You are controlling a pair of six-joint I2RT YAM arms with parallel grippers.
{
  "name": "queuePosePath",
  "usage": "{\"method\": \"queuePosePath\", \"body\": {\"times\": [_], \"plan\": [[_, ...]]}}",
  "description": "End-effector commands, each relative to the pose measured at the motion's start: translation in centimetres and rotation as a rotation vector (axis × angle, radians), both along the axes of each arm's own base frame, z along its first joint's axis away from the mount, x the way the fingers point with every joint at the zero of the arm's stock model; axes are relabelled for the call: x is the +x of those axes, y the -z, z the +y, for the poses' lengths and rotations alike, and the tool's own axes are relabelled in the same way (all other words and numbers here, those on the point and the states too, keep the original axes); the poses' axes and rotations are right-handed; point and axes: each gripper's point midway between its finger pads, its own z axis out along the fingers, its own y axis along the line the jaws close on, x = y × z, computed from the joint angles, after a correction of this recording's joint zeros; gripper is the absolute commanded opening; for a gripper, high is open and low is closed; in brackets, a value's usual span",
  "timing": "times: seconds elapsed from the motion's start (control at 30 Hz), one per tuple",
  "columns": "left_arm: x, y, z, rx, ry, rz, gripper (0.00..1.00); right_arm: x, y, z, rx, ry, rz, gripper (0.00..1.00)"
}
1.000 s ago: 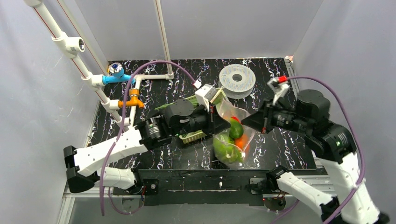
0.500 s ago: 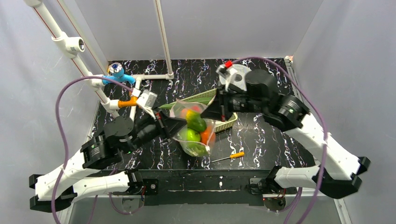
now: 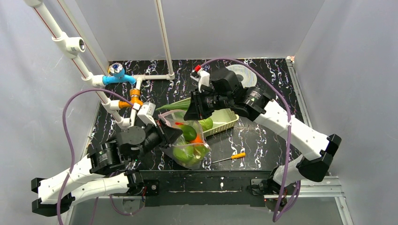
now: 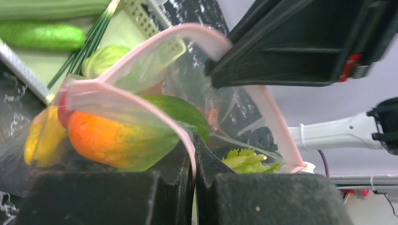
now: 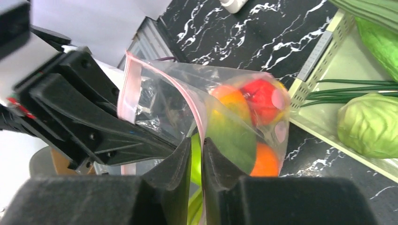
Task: Place the food in the zip-top bag and seal the zipper
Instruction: Adjust the zipper food storage bag at the center of the board.
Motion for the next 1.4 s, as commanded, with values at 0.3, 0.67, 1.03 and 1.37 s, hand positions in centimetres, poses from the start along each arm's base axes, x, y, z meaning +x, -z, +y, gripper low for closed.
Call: {"method": "queuePosePath", "body": {"times": [0.3, 0.67, 1.03, 1.37], "plan": [[2.6, 4.3, 3.2, -0.194, -0.339, 0.141, 0.0, 0.8, 1.5, -3.8, -0.125, 0.08, -0.128, 0.87], [2.8, 2.8, 3.8, -0.186, -0.346, 0.105, 0.0, -5.0, -1.3, -6.7, 0.141, -0.046, -0.299, 0.98], [2.6, 2.1, 3.8, -0.193, -0.335, 0.102, 0.0, -5.5, 1.8, -5.0, 0.199, 0.051, -0.675, 0.7], [2.3, 2.0, 4.0, -0.202, -0.323, 0.107, 0.0, -5.3, 1.0, -4.4, 0.304, 0.081, -0.712, 0.64]]}}
